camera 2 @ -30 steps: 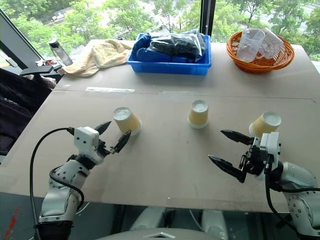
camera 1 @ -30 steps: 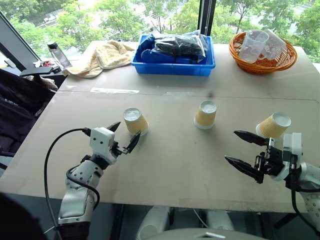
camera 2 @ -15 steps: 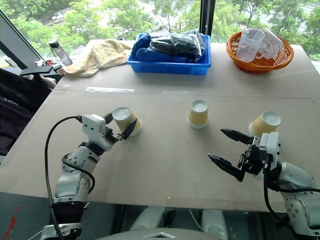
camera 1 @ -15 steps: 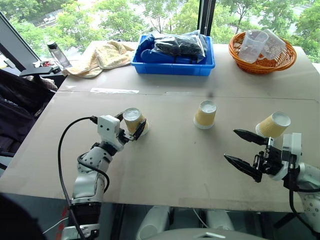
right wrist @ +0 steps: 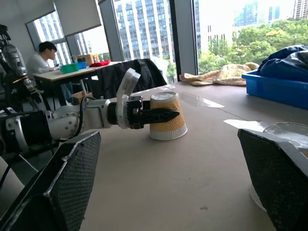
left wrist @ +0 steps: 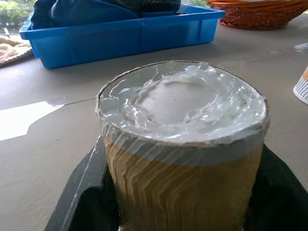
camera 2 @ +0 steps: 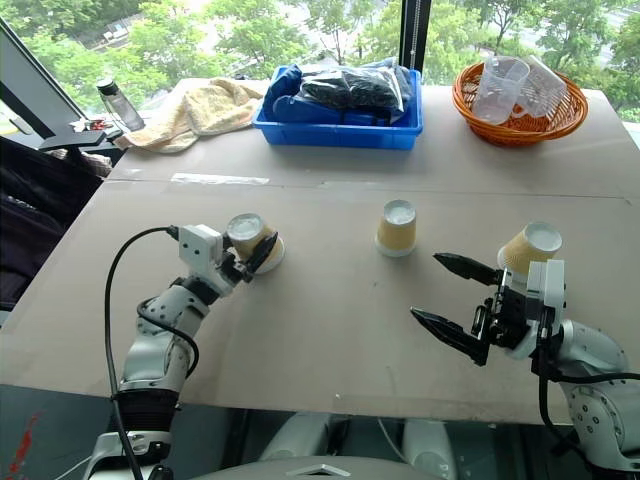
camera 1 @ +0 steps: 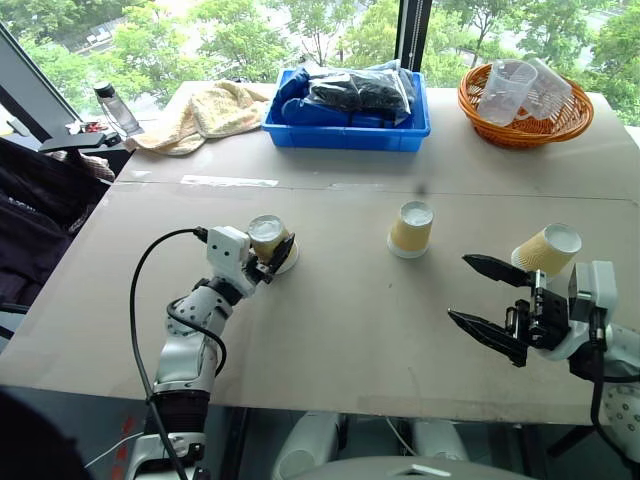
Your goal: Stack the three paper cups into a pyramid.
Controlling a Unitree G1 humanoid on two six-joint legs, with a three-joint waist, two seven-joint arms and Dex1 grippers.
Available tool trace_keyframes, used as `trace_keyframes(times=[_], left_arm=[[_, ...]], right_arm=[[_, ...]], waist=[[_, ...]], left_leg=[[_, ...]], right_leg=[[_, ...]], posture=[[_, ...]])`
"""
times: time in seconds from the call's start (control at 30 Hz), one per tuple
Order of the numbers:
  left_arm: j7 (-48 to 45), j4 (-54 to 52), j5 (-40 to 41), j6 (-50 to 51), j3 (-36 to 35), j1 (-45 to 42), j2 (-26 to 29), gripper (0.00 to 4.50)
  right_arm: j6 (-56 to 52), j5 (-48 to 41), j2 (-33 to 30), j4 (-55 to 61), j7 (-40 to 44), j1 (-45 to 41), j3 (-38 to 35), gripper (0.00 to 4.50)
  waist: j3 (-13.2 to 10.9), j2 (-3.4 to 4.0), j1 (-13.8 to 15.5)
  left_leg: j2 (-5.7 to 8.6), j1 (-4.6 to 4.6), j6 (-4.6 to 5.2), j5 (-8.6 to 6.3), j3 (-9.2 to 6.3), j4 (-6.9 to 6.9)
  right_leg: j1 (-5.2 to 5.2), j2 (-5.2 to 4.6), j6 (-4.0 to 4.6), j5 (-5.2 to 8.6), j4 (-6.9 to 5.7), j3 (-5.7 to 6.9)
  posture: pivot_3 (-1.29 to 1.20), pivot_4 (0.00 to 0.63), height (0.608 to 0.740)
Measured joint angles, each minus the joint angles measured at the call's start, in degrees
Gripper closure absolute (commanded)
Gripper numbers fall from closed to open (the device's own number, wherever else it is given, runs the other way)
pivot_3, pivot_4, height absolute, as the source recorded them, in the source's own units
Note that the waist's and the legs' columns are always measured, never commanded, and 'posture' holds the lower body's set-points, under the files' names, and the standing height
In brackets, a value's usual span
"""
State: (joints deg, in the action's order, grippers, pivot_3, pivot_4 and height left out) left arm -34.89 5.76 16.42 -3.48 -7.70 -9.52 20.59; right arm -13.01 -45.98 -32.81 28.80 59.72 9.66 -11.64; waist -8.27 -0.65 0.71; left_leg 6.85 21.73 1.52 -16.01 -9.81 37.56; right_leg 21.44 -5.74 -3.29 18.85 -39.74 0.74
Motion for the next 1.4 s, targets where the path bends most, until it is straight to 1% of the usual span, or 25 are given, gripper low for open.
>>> trace_keyframes(times=[0.13,0.37,0.4,0.5,0.63,0.7,0.77,0.8,0.87,0.9,1.03,1.2,1.27,1.4], left_arm=[[-1.63,0.55,0.04,0.02,0.55,-0.70,0.13,2.46],[-11.00,-0.81,1.93,1.83,7.00,-3.85,0.24,2.46],[-15.53,-2.33,2.95,2.79,9.81,-4.65,0.88,2.46],[-23.61,-4.30,3.04,4.00,15.38,-5.88,3.40,2.46],[-29.40,-4.66,3.54,4.84,19.06,-6.19,3.77,2.46],[-31.28,-4.62,3.49,4.77,19.79,-6.21,4.02,2.46],[-32.37,-3.89,3.28,4.05,19.84,-6.76,4.21,1.49],[-32.47,-3.26,3.03,3.53,19.78,-7.21,4.17,1.15],[-32.49,-2.40,2.94,2.53,19.33,-7.77,3.97,0.18],[-32.50,-2.33,2.96,2.21,19.22,-7.84,3.85,0.08],[-32.86,-2.67,3.94,1.95,18.14,-7.61,4.36,0.08],[-32.53,-9.98,8.35,6.59,14.80,-4.47,7.40,0.08],[-31.10,-15.45,12.25,10.98,11.72,-2.89,9.89,0.08],[-27.93,-23.54,20.62,20.65,3.57,-1.66,16.40,0.08]], right_arm=[[0.00,0.56,-0.63,-0.07,0.51,-0.19,0.01,0.00],[0.12,0.73,-1.08,-0.91,1.84,0.03,-0.24,0.00],[0.15,0.74,-1.36,-1.33,2.23,0.62,-0.76,0.00],[0.26,0.91,-1.83,-2.00,2.34,2.39,-1.97,0.00],[0.66,1.54,-1.69,-1.90,1.98,3.44,-2.32,0.00],[0.71,1.78,-1.58,-1.70,1.41,3.88,-2.31,0.00],[0.83,2.06,-1.14,-1.23,0.89,4.40,-2.32,0.00],[0.93,2.18,-0.91,-0.91,0.69,4.79,-2.32,0.00],[1.24,2.60,-0.53,-0.48,0.19,5.54,-2.32,0.00],[1.32,2.72,-0.45,-0.48,-0.03,5.79,-2.32,0.00],[2.41,3.15,0.09,-0.69,-0.17,6.39,-2.59,0.00],[4.66,6.06,1.84,-3.13,-1.80,6.06,-2.60,0.00],[5.59,8.48,2.79,-4.96,-3.65,5.46,-2.43,0.00],[6.77,13.53,6.54,-8.10,-8.85,0.88,0.10,0.00]], waist=[[0.00,-0.01,0.01],[-0.02,-0.03,0.03],[-0.02,-0.03,-0.06],[-0.02,-0.02,-0.04],[-0.02,-0.02,-0.25],[-0.02,-0.02,-0.24],[-0.02,-0.02,-0.14],[-0.02,-0.02,-0.07],[-0.02,-0.03,-0.03],[-0.02,-0.03,-0.04],[-0.02,-0.03,-0.19],[-0.03,-0.02,-0.34],[-0.03,-0.01,-0.41],[-0.04,0.02,-1.28]], left_leg=[[0.00,0.00,0.00,0.00,0.00,0.00],[0.00,0.03,0.00,0.00,0.00,0.06],[0.00,0.03,0.00,0.00,0.00,0.06],[0.00,0.03,0.00,0.00,0.01,0.06],[0.00,0.01,0.00,0.00,0.00,0.06],[0.00,0.01,0.00,0.00,0.00,0.06],[0.00,0.02,0.00,0.00,0.00,0.07],[0.00,0.02,0.00,0.00,0.00,0.08],[0.00,0.03,0.01,0.00,0.00,0.09],[0.01,0.03,0.01,0.00,0.00,0.10],[0.00,0.02,0.01,0.00,-0.01,0.10],[0.00,0.02,0.01,0.00,-0.02,0.10],[0.00,0.01,0.01,0.00,-0.04,0.10],[-0.01,-0.02,-0.01,0.01,-0.05,0.09]], right_leg=[[0.00,0.00,0.00,0.00,0.00,0.00],[0.00,0.00,0.00,0.00,-0.01,0.02],[0.00,0.00,0.00,0.00,-0.01,0.01],[-0.01,0.00,0.00,0.00,-0.01,0.01],[0.00,0.00,0.00,0.00,-0.03,0.01],[0.00,0.00,0.00,0.00,-0.04,0.01],[-0.01,0.00,0.00,0.00,-0.04,0.01],[-0.01,0.00,0.00,0.00,-0.04,0.01],[-0.01,0.00,-0.01,0.00,-0.03,0.01],[-0.01,0.00,-0.01,0.00,-0.02,0.01],[0.00,0.01,0.00,0.00,-0.06,0.01],[0.00,0.00,0.00,0.00,-0.04,0.00],[0.00,0.01,0.00,0.00,-0.05,0.00],[0.01,0.02,0.01,0.00,-0.12,-0.02]], posture=[[0.00,0.150,0.740],[0.00,0.150,0.740],[0.00,0.150,0.740],[0.00,0.150,0.740],[0.00,0.150,0.740],[0.00,0.150,0.740],[0.00,0.150,0.740],[0.00,0.150,0.740],[0.00,0.150,0.740],[0.00,0.150,0.740],[0.00,0.150,0.740],[0.00,0.150,0.740],[0.00,0.150,0.740],[0.00,0.150,0.740]])
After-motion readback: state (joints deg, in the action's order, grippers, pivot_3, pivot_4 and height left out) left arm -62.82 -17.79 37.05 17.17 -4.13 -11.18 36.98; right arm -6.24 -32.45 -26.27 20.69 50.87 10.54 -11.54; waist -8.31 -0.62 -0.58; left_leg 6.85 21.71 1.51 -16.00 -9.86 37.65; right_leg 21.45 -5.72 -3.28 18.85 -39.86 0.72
